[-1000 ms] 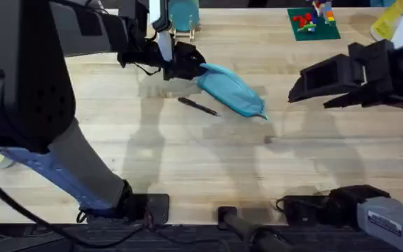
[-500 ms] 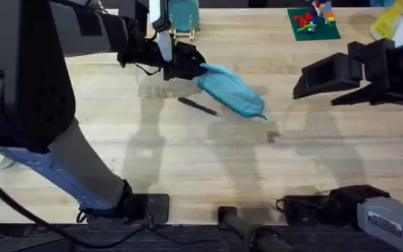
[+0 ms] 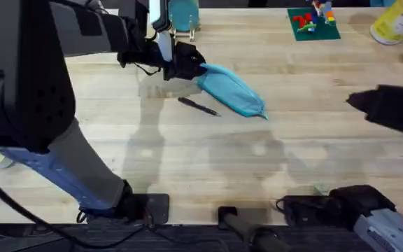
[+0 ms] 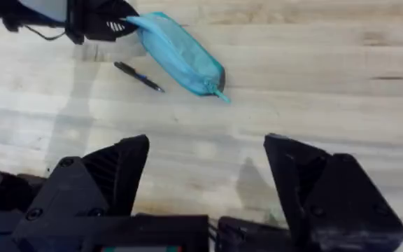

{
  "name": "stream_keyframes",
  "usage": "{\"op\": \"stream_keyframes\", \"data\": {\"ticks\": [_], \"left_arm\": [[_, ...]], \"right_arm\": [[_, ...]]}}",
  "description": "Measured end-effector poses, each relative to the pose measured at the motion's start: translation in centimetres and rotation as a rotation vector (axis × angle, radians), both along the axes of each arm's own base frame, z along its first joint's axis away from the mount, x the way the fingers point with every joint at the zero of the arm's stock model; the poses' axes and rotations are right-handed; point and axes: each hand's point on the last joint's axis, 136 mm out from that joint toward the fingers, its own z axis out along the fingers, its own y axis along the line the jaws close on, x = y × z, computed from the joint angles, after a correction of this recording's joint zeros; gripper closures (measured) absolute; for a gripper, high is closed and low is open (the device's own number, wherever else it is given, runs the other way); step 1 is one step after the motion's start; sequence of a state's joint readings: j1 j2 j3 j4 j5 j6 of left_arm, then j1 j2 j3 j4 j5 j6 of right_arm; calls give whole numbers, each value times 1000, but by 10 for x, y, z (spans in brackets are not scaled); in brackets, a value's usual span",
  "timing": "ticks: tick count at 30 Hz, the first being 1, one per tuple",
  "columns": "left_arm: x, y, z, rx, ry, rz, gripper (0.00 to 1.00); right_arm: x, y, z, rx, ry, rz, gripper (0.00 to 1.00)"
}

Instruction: Unzip the bag, pick up the pens from the table one at a time and place them inside, then zip the bag closed.

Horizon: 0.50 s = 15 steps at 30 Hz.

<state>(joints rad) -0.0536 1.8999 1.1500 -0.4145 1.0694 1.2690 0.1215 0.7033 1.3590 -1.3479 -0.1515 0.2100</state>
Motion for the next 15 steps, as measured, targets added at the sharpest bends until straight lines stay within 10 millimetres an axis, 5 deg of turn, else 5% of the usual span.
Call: {"op": "stream_keyframes", "data": {"ticks": [6, 15], "left_arm": [[0, 0, 0, 0, 0, 0, 957], [0, 0, 0, 0, 0, 0, 957]], "right_arm": [[-14, -1, -4, 4, 13, -1, 3], [9, 2, -15, 36, -54, -19, 3]]}}
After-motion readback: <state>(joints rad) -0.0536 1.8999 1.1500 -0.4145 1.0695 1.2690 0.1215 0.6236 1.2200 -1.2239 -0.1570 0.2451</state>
